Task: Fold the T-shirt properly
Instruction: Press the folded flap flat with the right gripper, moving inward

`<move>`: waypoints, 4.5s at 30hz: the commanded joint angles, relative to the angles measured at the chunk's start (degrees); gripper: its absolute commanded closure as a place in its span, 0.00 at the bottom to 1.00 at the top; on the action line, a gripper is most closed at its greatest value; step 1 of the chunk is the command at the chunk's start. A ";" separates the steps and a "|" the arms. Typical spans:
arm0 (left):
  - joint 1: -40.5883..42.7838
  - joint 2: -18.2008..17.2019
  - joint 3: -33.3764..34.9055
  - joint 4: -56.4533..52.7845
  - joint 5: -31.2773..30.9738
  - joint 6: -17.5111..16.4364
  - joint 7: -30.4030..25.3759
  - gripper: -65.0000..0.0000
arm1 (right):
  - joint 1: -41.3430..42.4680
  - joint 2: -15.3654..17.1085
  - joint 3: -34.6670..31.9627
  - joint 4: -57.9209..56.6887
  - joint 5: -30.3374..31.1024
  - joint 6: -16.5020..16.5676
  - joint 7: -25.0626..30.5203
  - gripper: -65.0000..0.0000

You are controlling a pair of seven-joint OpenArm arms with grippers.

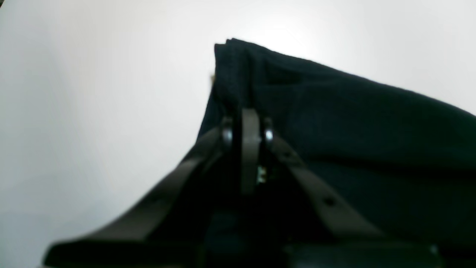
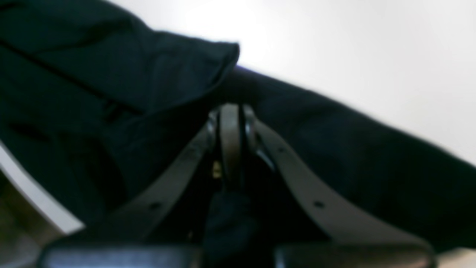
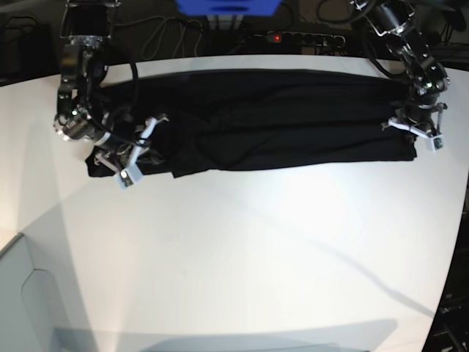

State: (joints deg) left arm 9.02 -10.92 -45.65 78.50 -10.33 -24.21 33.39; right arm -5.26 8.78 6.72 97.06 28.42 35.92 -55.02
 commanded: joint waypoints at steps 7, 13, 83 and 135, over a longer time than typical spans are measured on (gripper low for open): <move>0.17 -0.55 -0.11 0.67 0.26 -0.28 0.86 1.00 | 0.90 -0.29 0.27 -1.01 0.45 -0.27 4.43 1.00; 0.17 -0.55 -0.11 0.67 0.17 -0.28 0.86 1.00 | 0.38 -0.38 -0.17 -0.48 0.45 -0.27 4.08 1.00; 1.67 -0.47 -0.20 0.75 0.09 -0.45 0.42 1.00 | -12.11 -1.52 -15.91 14.99 0.54 -0.27 5.31 1.00; 1.93 -0.55 -0.29 1.02 0.09 -0.45 0.33 1.00 | -10.00 -5.39 -16.79 12.88 0.89 -4.23 1.79 1.00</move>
State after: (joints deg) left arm 10.76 -10.79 -45.89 79.05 -10.79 -24.64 32.27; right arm -15.81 3.51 -10.09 108.64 27.99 32.10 -54.76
